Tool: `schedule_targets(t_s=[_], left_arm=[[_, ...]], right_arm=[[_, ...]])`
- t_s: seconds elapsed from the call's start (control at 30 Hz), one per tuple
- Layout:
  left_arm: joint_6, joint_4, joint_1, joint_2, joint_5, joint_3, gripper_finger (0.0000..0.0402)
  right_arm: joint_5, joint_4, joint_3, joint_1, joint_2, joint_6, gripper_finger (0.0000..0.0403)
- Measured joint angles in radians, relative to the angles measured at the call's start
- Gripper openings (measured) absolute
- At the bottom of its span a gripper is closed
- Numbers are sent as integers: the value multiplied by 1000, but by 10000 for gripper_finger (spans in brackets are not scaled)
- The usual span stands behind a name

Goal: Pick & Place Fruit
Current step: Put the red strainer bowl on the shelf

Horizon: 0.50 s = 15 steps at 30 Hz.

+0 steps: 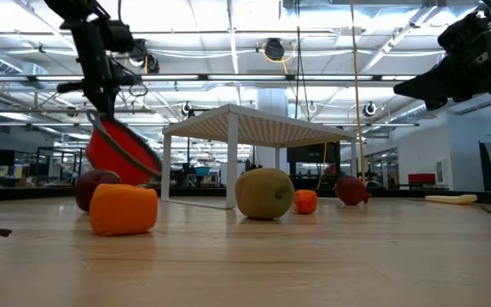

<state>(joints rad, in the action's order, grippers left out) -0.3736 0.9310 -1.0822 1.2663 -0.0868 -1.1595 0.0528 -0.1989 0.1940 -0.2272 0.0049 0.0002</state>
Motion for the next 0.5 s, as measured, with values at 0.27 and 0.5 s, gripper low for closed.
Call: schedule_targets(t_s=[0.27, 0.5], left_arm=[[-51, -106, -2, -129, 12, 0, 1], [-81, -317, 17, -236, 48, 0, 1]], right_arm=[[0, 0, 0, 0, 0, 0, 0], [0, 0, 0, 0, 0, 0, 0]])
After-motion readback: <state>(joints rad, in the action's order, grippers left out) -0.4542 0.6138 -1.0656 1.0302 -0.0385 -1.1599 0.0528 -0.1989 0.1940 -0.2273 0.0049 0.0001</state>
